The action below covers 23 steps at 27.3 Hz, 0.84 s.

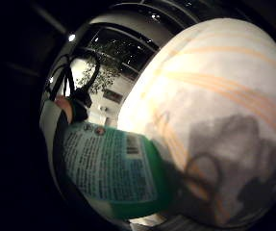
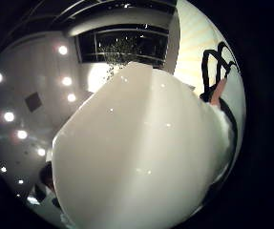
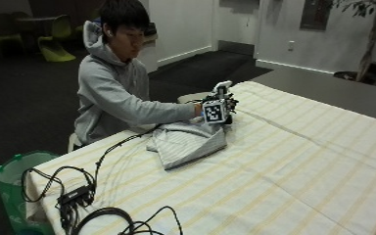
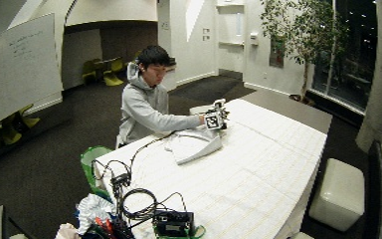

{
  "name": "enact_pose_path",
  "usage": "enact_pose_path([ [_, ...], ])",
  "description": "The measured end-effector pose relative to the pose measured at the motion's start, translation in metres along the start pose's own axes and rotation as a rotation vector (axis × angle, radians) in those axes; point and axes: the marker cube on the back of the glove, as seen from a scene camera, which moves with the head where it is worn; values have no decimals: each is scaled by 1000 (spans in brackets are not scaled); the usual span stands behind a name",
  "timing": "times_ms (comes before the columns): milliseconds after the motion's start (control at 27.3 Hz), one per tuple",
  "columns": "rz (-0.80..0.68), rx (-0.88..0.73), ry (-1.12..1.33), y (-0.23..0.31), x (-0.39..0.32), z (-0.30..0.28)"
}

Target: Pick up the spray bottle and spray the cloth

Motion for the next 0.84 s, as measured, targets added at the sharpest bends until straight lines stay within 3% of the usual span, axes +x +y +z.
enact_pose_path([
  [147, 39, -49, -25, 4, -11, -9],
  [366, 51, -203, 190, 36, -1, -44],
  [476, 55, -260, 174, 60, -12, -64],
  [696, 43, -254, 111, 115, -39, -106],
  [843, 10, -68, 98, 124, -52, -126],
])
